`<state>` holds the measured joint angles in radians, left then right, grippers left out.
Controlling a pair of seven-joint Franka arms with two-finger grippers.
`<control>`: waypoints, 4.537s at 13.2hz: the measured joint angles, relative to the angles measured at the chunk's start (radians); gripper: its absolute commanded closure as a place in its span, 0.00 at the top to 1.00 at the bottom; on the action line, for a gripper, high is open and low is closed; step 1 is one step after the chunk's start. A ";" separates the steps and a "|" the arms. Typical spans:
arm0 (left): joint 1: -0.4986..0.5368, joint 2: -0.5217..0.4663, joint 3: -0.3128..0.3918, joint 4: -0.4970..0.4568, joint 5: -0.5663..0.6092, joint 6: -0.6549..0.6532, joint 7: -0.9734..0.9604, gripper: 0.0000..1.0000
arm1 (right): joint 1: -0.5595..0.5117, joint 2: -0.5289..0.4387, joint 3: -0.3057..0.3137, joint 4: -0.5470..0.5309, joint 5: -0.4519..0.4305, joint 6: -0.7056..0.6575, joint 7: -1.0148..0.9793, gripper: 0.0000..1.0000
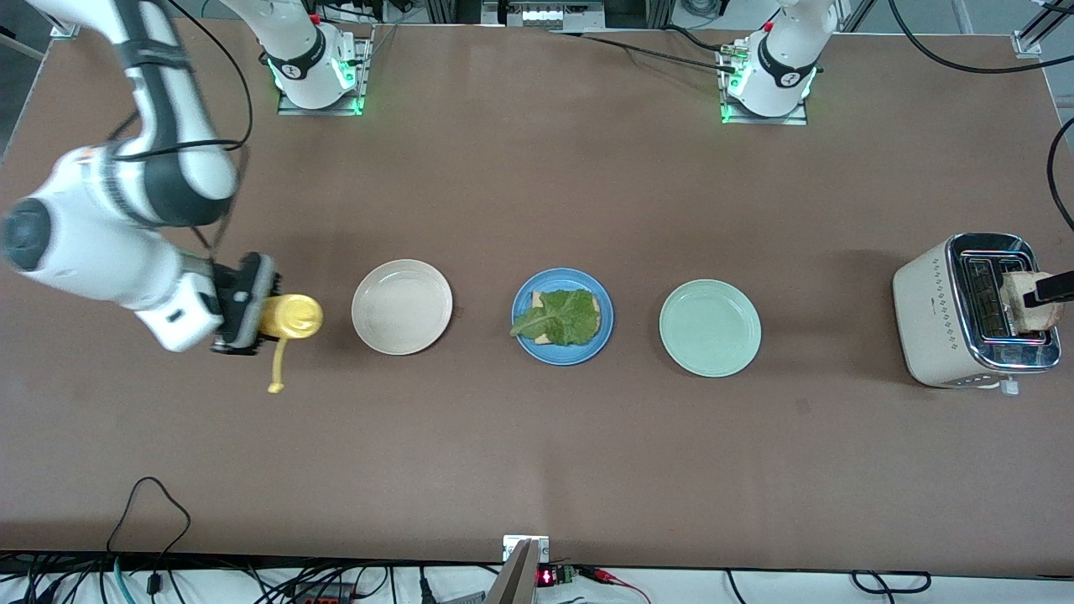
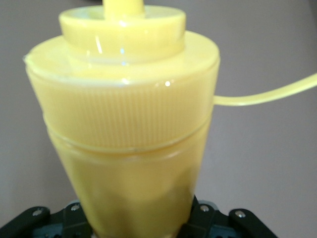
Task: Make sandwich in blue plate with both arms
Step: 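Return the mustard bottle to its spot while the left gripper grasps bread, then carry the second bread slice with the left gripper onto the lettuce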
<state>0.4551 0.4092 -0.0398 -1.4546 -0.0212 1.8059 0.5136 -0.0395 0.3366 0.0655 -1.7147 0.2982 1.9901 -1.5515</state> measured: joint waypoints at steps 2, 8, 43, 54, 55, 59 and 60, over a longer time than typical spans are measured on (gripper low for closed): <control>0.036 0.029 0.000 0.001 0.000 0.047 0.093 1.00 | -0.125 -0.003 0.000 -0.028 0.102 -0.058 -0.230 0.00; 0.083 0.090 -0.002 -0.021 0.000 0.029 0.187 0.83 | -0.369 0.041 0.002 -0.186 0.379 -0.152 -0.757 0.00; -0.216 0.071 -0.578 -0.249 -0.590 0.335 -0.493 0.01 | -0.587 0.123 -0.063 0.078 0.373 -0.352 -0.653 1.00; -0.367 0.162 -0.583 -0.342 -0.647 0.620 -0.497 0.01 | 0.007 -0.230 -0.122 0.107 -0.064 -0.342 0.663 1.00; -0.367 0.169 -0.583 -0.342 -0.647 0.622 -0.497 0.01 | 0.058 -0.237 -0.127 0.107 -0.103 -0.340 0.812 1.00; -0.374 0.192 -0.583 -0.342 -0.647 0.642 -0.495 0.03 | 0.165 -0.240 -0.136 0.106 -0.202 -0.340 1.232 1.00; -0.378 0.199 -0.583 -0.342 -0.647 0.653 -0.492 0.03 | 0.174 -0.239 -0.137 0.104 -0.211 -0.341 1.293 1.00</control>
<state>0.0769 0.6083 -0.6228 -1.7970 -0.6682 2.4593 0.0213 0.1341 0.0974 -0.0716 -1.6108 0.0871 1.6495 -0.2582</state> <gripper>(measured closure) 0.903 0.000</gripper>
